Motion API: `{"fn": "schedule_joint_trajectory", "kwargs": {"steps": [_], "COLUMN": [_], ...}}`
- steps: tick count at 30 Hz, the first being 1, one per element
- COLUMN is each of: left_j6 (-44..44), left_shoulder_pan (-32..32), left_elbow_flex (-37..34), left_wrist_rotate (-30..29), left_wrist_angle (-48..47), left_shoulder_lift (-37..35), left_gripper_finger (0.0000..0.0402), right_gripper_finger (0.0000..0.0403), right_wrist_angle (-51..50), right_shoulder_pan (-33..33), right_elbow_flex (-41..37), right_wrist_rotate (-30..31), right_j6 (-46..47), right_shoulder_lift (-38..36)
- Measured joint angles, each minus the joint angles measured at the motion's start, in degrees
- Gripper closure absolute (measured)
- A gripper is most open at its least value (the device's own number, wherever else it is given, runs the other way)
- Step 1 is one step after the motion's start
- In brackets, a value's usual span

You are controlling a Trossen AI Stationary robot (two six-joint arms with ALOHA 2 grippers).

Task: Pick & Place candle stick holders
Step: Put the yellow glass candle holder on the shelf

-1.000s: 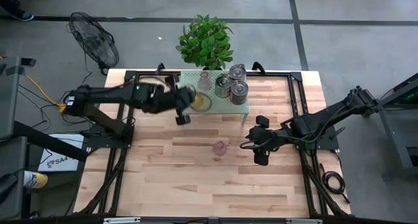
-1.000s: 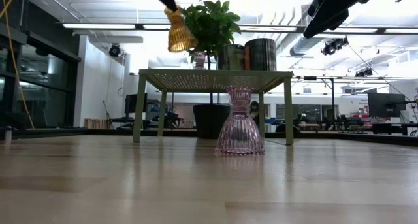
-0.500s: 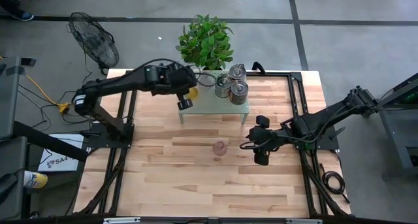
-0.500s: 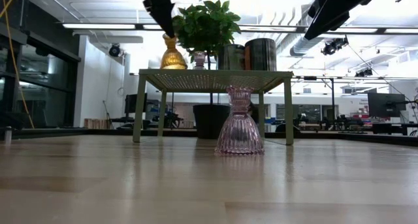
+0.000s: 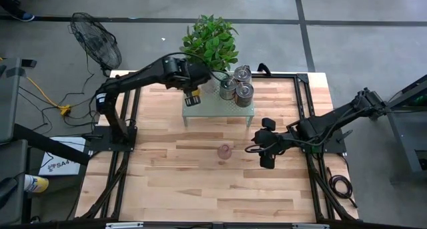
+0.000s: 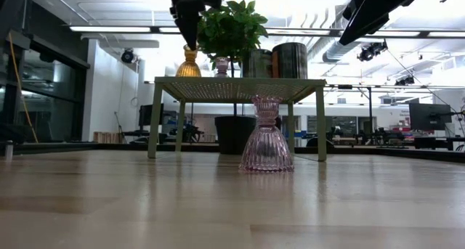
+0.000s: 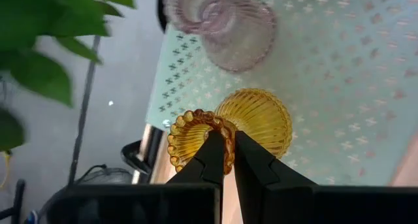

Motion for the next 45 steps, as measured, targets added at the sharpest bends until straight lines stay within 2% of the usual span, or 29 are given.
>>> {"fn": "schedule_joint_trajectory", "kwargs": {"steps": [23, 45], "left_j6": [0.4, 0.0], "left_shoulder_pan": [1.0, 1.0], "left_elbow_flex": [0.4, 0.4], "left_wrist_rotate": [0.9, -2.4], "left_wrist_angle": [2.5, 1.9], "left_shoulder_lift": [2.4, 3.1], "left_gripper_finger": [0.0394, 0.0394], "right_gripper_finger": [0.0219, 0.0219], "right_wrist_angle": [-0.2, -0.2], "right_shoulder_pan": [0.0, 0.0], "right_elbow_flex": [0.0, 0.0], "right_wrist_rotate": [0.0, 0.0], "right_j6": [0.0, 0.0], "right_shoulder_lift": [0.0, 0.0]}}
